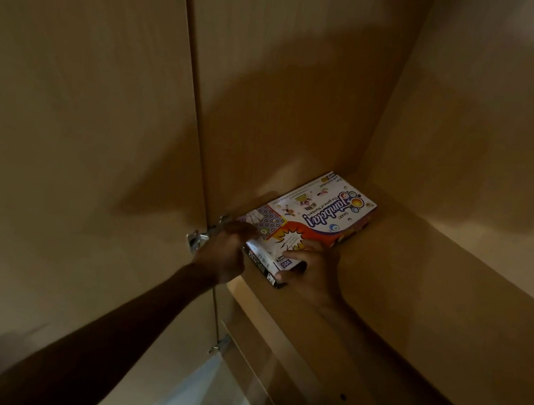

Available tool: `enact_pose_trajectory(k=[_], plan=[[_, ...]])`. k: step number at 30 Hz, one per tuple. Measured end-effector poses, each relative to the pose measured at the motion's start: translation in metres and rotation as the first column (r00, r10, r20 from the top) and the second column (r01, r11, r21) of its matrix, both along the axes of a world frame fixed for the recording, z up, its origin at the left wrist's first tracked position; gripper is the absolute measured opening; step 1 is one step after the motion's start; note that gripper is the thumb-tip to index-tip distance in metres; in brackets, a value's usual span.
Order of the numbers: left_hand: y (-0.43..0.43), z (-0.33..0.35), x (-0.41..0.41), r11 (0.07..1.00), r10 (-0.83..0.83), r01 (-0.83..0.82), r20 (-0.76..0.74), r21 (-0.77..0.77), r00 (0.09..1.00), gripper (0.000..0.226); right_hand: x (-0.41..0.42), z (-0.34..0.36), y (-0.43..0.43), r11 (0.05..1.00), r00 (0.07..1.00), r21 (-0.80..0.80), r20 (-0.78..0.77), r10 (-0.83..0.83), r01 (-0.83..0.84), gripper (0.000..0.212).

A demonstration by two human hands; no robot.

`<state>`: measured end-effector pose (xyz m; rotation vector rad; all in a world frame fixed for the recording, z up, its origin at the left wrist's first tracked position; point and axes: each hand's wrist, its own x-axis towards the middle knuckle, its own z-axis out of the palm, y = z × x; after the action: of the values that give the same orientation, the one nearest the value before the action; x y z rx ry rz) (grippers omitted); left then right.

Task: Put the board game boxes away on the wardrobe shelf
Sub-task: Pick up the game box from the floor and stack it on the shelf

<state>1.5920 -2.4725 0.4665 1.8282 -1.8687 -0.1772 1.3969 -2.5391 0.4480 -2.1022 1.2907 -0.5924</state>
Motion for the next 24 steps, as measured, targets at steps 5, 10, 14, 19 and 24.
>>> enact_pose_trajectory(k=[5,10,14,19,24], plan=[[0.015,-0.011,-0.005,0.991,0.067,-0.060,-0.054,0.119,0.996,0.055,-0.010,-0.006,0.006,0.997,0.996,-0.010,0.058,0.072,-0.072,0.044],[0.056,-0.033,-0.015,0.956,0.257,-0.231,-0.134,0.183,0.957,0.050,-0.026,-0.008,0.041,0.990,0.983,-0.044,0.123,0.137,-0.132,0.032],[0.119,-0.051,-0.037,0.893,0.420,-0.353,-0.234,0.278,0.877,0.046,-0.030,-0.025,0.084,0.985,0.971,-0.003,0.170,0.170,-0.172,0.036],[0.229,-0.074,-0.057,0.775,0.625,-0.514,-0.328,0.368,0.708,0.043,-0.011,-0.049,0.146,0.922,0.926,0.113,0.125,0.356,-0.369,0.039],[0.357,-0.093,-0.063,0.558,0.828,-0.704,-0.358,0.439,0.432,0.039,0.031,-0.065,0.230,0.781,0.801,0.198,0.043,0.597,-0.592,0.043]])
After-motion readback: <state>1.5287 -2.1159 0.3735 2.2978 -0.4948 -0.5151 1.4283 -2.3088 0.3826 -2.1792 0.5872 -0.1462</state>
